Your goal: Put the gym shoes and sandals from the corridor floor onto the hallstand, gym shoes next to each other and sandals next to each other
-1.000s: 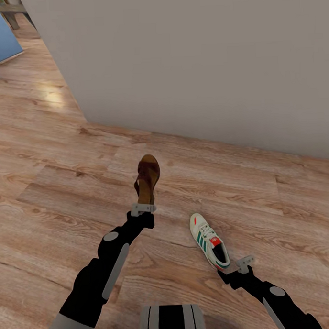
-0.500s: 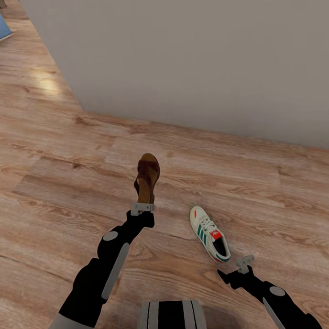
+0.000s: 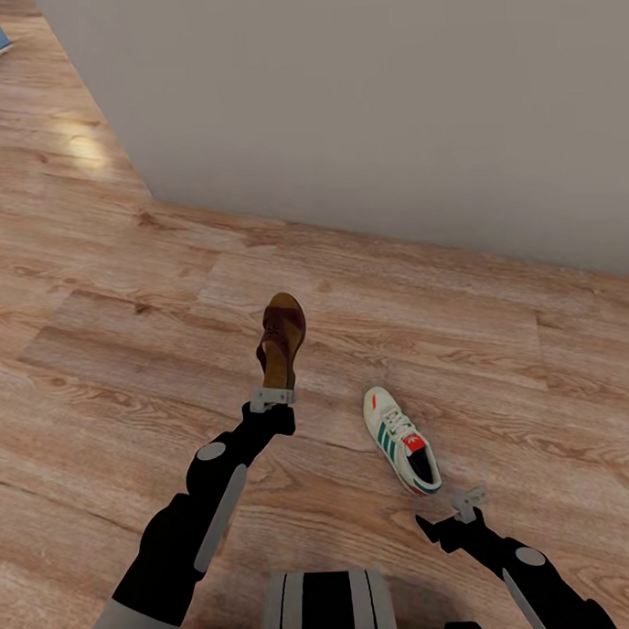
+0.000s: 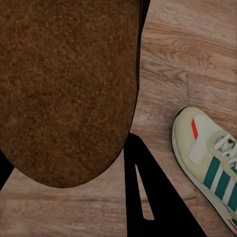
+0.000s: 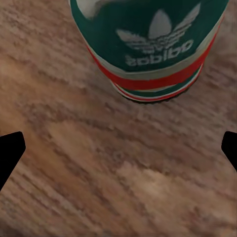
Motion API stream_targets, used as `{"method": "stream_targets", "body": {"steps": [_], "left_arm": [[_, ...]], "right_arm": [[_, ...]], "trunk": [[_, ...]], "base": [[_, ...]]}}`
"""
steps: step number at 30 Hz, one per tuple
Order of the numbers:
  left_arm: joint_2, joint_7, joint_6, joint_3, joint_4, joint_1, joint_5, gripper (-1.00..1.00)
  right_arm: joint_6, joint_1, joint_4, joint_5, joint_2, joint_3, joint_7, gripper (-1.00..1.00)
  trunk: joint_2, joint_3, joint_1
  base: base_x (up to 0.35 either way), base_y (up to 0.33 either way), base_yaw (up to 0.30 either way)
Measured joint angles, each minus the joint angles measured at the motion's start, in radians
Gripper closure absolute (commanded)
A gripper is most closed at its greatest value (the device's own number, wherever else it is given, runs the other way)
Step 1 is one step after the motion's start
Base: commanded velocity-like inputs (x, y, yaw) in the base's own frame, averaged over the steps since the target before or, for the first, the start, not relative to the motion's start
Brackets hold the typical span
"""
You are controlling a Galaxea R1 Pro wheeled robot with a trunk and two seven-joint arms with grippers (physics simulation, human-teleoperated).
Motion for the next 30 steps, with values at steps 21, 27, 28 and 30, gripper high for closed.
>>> {"method": "stream_targets", "body": {"steps": [21, 27, 28, 30], "left_arm": [[0.000, 0.000, 0.000, 0.000, 0.000, 0.000, 0.000, 1.00], [0.000, 0.000, 0.000, 0.000, 0.000, 0.000, 0.000, 1.00], [0.000, 0.000, 0.000, 0.000, 0.000, 0.000, 0.000, 1.00], [0.000, 0.000, 0.000, 0.000, 0.000, 0.000, 0.000, 1.00]], "right_arm": [[0.000, 0.000, 0.000, 0.000, 0.000, 0.000, 0.000, -1.00], [0.000, 0.000, 0.000, 0.000, 0.001, 0.000, 0.001, -1.00], [0.000, 0.000, 0.000, 0.000, 0.000, 0.000, 0.000, -1.00], [0.000, 0.000, 0.000, 0.000, 0.000, 0.000, 0.001, -1.00]], "trunk": [[0.000, 0.000, 0.000], [0.000, 0.000, 0.000], [0.000, 0.000, 0.000], [0.000, 0.000, 0.000]], "base": [[0.075, 0.000, 0.000], [0.046, 0.000, 0.000], [0.170, 0.000, 0.000], [0.194, 0.000, 0.000]]}}
